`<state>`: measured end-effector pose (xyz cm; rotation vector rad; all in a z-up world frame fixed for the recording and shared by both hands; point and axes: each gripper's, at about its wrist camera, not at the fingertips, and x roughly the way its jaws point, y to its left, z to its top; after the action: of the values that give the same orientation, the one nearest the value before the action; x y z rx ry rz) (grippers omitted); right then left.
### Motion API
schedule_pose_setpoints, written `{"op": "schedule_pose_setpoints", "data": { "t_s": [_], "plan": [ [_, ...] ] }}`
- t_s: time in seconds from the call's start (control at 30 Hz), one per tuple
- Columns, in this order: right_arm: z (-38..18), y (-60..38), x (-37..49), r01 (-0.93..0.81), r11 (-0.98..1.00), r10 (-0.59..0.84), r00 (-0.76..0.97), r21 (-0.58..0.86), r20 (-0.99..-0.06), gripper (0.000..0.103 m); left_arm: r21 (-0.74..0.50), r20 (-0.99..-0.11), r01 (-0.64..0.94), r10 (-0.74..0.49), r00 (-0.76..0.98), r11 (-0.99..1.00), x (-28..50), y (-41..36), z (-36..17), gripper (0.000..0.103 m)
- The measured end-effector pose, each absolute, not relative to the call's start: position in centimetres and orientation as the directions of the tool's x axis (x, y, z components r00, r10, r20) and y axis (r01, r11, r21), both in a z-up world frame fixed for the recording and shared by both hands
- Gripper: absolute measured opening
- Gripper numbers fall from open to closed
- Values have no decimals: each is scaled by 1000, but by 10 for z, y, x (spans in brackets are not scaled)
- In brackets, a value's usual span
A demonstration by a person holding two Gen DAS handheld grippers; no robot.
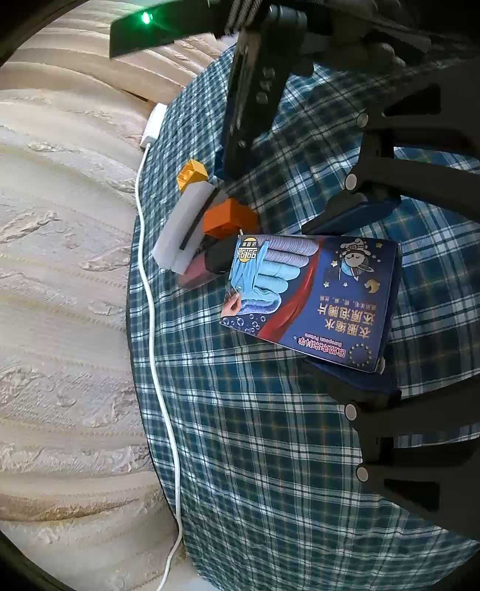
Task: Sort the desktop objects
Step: 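Lift the glove box with the left gripper while the right grasps the blue block, then carry the glove box and blue block toward the bowl with both grippers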
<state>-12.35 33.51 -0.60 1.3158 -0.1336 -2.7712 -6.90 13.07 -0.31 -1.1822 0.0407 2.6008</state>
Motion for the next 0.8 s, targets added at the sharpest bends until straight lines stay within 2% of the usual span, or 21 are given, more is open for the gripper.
{"op": "schedule_pose_setpoints", "data": {
  "t_s": [0.1,0.43,0.8],
  "plan": [
    [-10,332,-128,27,-996,-82,-617,82,-783,37,-91,-732,-263,243,-636,-960,-67,132,0,67],
    [8,338,-96,21,-998,-61,-656,63,-752,37,-99,-705,-271,259,-660,-958,-57,138,10,68],
    [37,353,-27,-26,-992,-68,-707,122,-704,37,-106,-649,-329,316,-692,-938,-34,154,31,68]
  ]
}}
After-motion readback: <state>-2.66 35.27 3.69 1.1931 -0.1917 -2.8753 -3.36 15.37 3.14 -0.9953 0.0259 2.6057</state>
